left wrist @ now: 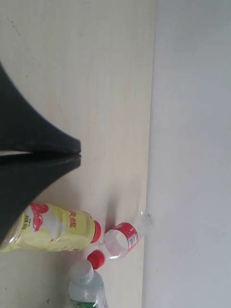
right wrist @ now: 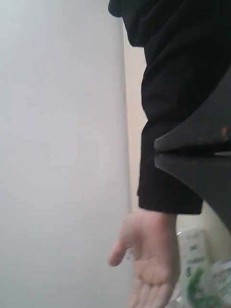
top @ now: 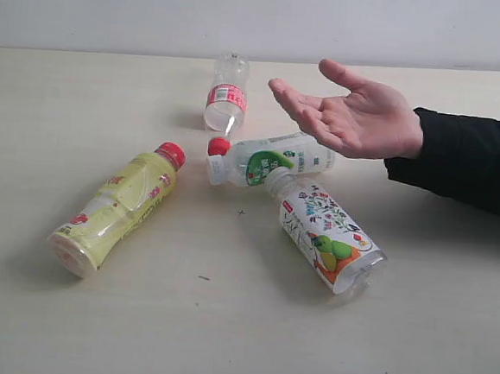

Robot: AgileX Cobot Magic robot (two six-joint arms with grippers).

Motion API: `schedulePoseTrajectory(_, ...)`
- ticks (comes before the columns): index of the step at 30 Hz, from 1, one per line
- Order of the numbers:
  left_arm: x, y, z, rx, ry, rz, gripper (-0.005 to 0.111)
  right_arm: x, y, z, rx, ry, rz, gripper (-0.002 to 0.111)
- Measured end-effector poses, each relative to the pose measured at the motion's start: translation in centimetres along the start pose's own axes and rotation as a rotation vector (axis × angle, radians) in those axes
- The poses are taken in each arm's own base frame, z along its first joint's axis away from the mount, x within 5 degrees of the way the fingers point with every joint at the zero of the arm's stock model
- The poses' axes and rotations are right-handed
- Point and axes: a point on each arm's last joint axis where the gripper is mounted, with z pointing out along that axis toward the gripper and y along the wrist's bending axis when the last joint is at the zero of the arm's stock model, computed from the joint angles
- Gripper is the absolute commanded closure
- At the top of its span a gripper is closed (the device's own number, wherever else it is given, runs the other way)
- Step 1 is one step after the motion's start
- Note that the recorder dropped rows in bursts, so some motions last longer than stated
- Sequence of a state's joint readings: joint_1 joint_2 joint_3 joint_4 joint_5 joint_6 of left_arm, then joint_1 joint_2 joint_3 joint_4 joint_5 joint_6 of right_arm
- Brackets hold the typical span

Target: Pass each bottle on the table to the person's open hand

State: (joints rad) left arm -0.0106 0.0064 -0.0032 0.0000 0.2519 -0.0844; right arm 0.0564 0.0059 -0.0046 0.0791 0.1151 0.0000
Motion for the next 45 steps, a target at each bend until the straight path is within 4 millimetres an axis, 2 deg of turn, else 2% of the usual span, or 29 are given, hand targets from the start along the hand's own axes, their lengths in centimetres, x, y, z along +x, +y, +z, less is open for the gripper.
schedulePoseTrajectory(2,0.0,0.0,0.0,0.0,0.0,0.0,0.107,-0.5,0.0,0.0,-0.01,-0.056,0.167,0.108)
schedulePoseTrajectory(6,0.0,0.0,0.0,0.0,0.0,0.0,0.107,-1.5,-0.2,-0.1,-0.042,-0.168,0.771,0.108)
schedulePoseTrajectory(8,0.0,0.0,0.0,0.0,0.0,0.0,0.107,-1.7,-0.4,-0.2,-0.051,-0.191,0.977,0.108)
schedulePoseTrajectory(11,0.0,0.0,0.0,0.0,0.0,0.0,0.107,-1.8,-0.6,-0.2,-0.054,-0.22,1.105,0.108)
schedulePoseTrajectory(21,0.0,0.0,0.0,0.0,0.0,0.0,0.107,-2.3,-1.0,-0.3,-0.061,-0.284,1.223,0.108)
schedulePoseTrajectory(26,0.0,0.0,0.0,0.0,0.0,0.0,0.107,-2.6,-0.9,-0.4,-0.07,-0.316,1.11,0.108)
schedulePoseTrajectory(30,0.0,0.0,0.0,0.0,0.0,0.0,0.107,-4.2,-0.3,-0.8,-0.113,-0.359,0.843,0.108)
schedulePoseTrajectory(32,0.0,0.0,0.0,0.0,0.0,0.0,0.107,-5.6,0.4,-1.2,-0.153,-0.382,0.625,0.108)
schedulePoseTrajectory(35,0.0,0.0,0.0,0.0,0.0,0.0,0.107,-6.8,1.9,-1.9,-0.282,-0.394,0.381,0.108)
schedulePoseTrajectory(38,0.0,0.0,0.0,0.0,0.0,0.0,0.107,-7.9,3.7,-2.0,-0.459,-0.362,0.286,0.108)
schedulePoseTrajectory(42,0.0,0.0,0.0,0.0,0.0,0.0,0.107,-9.1,6.7,0.1,-0.732,-0.04,0.12,0.108)
schedulePoseTrajectory(45,0.0,0.0,0.0,0.0,0.0,0.0,0.107,-8.3,7.5,3.1,-0.824,0.288,0.153,0.108)
